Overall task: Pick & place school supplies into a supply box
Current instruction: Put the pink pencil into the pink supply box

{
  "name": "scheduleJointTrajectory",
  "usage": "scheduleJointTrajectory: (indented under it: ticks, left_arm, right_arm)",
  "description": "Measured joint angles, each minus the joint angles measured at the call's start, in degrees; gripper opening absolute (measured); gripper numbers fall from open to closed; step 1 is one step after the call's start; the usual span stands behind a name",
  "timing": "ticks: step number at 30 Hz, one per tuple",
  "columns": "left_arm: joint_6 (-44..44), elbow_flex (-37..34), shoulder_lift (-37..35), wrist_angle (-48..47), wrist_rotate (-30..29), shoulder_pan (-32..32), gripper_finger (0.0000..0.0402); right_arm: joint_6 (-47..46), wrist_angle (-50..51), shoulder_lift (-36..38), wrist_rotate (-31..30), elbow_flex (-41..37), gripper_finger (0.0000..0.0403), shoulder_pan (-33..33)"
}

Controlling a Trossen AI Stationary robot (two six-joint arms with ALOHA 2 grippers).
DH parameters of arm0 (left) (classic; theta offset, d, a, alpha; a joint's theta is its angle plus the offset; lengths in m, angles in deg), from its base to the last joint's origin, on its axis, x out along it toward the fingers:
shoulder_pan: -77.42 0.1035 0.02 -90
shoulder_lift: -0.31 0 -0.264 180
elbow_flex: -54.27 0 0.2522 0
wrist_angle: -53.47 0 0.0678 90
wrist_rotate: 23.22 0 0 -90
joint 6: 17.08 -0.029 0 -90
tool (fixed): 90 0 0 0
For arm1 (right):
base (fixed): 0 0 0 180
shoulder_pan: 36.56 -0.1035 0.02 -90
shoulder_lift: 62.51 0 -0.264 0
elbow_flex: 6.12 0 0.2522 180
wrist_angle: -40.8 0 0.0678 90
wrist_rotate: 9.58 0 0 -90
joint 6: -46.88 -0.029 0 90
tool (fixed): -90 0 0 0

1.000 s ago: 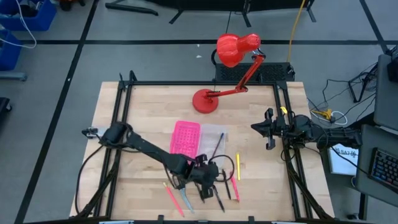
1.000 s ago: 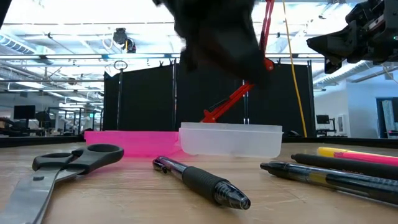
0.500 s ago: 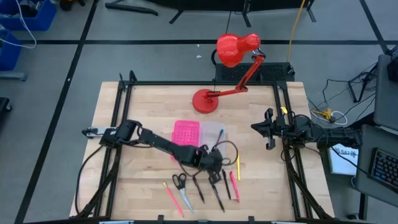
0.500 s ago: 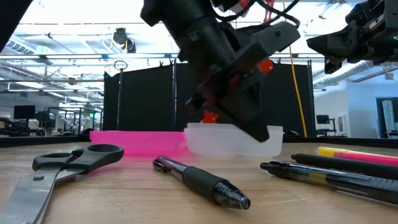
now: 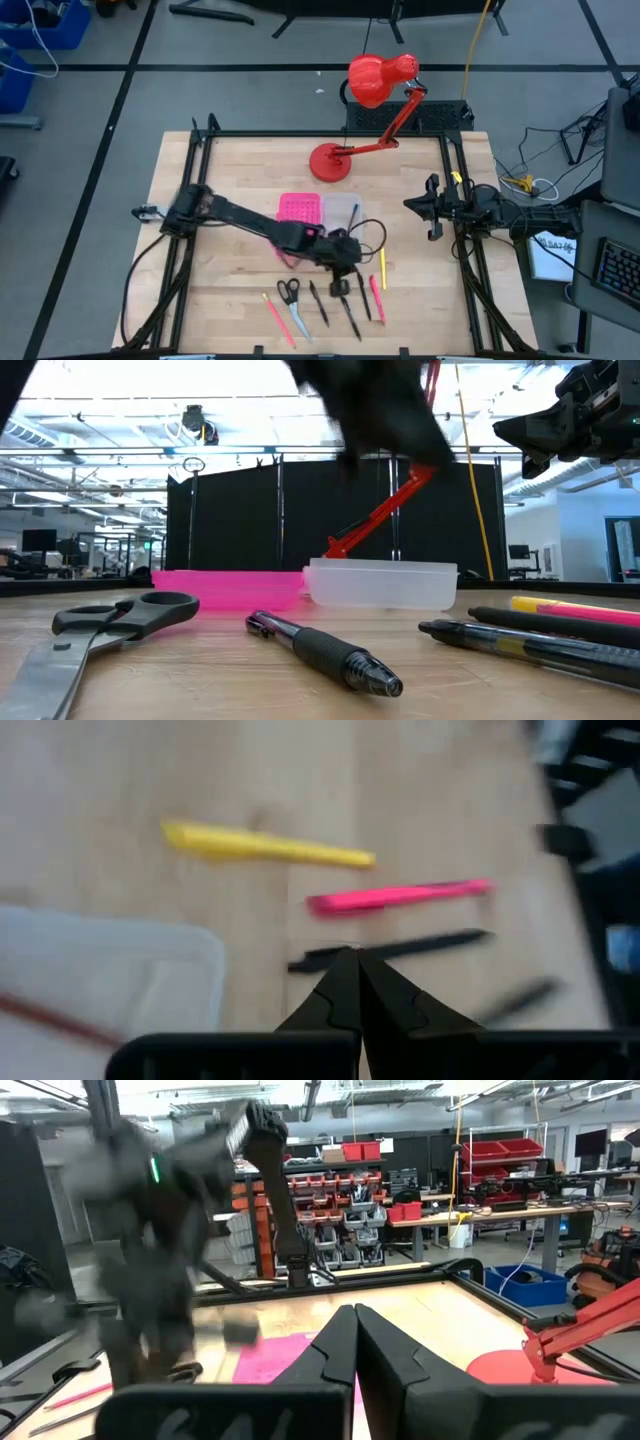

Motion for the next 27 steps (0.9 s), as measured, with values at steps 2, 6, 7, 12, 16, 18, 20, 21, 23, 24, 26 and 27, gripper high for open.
scheduleJointTrajectory:
  ticks: [2,6,7,12,16,18,20,21,23,24,26,27]
  left_arm:
    - [-3.8,0.0,-5.6,-3.0,-5.7,-1.6,0.0001]
    - [-10.7,-3.4,-17.7,-5.7,-18.0,-3.7,0.0006]
    - [-11.3,-5.3,-21.2,-5.8,-20.5,-3.8,0.0007]
    - [-8.5,-22.8,-37.2,-0.7,-26.3,-1.9,0.0003]
    - [-10.3,-41.9,-46.8,13.2,-23.4,0.0,0.0007]
    - [-11.7,-49.5,-50.8,22.5,-20.4,1.4,0.0004]
    - [-12.2,-55.8,-53.8,30.1,-16.5,2.4,0.0004]
    - [-11.7,-58.2,-54.9,32.4,-14.9,2.7,0.0005]
    - [-8.8,-61.6,-56.6,33.9,-13.3,2.8,0.0007]
    - [-7.2,-62.7,-57.3,33.6,-13.4,2.7,0.0005]
    - [-4.8,-63.5,-57.6,30.9,-13.6,1.7,0.0003]
    - [-3.9,-63.5,-57.5,28.0,-13.8,0.9,0.0003]
  right_arm:
    - [0.0,0.0,0.0,0.0,0.0,0.0000,0.0]
    - [-0.1,-0.1,0.0,0.0,0.0,0.0000,0.0]
    - [-0.6,-0.3,0.0,0.0,0.0,0.0000,0.0]
    - [-4.0,0.1,0.0,0.1,0.0,0.0000,0.0]
    - [-4.1,0.8,0.0,0.1,0.0,0.0000,0.0]
    - [-2.7,1.1,0.0,0.1,0.0,0.0000,0.0]
    - [0.0,1.1,0.0,0.1,0.0,0.0000,0.0]
    - [1.3,1.4,0.0,0.1,0.0,0.0000,0.0]
    - [3.3,1.6,0.0,0.1,0.0,0.0000,0.0]
    - [4.3,1.6,0.0,0.1,0.0,0.0000,0.0]
    - [7.3,1.0,0.0,0.0,0.0,0.0000,0.0]
    - [9.3,0.7,0.0,0.0,0.0,0.0000,0.0]
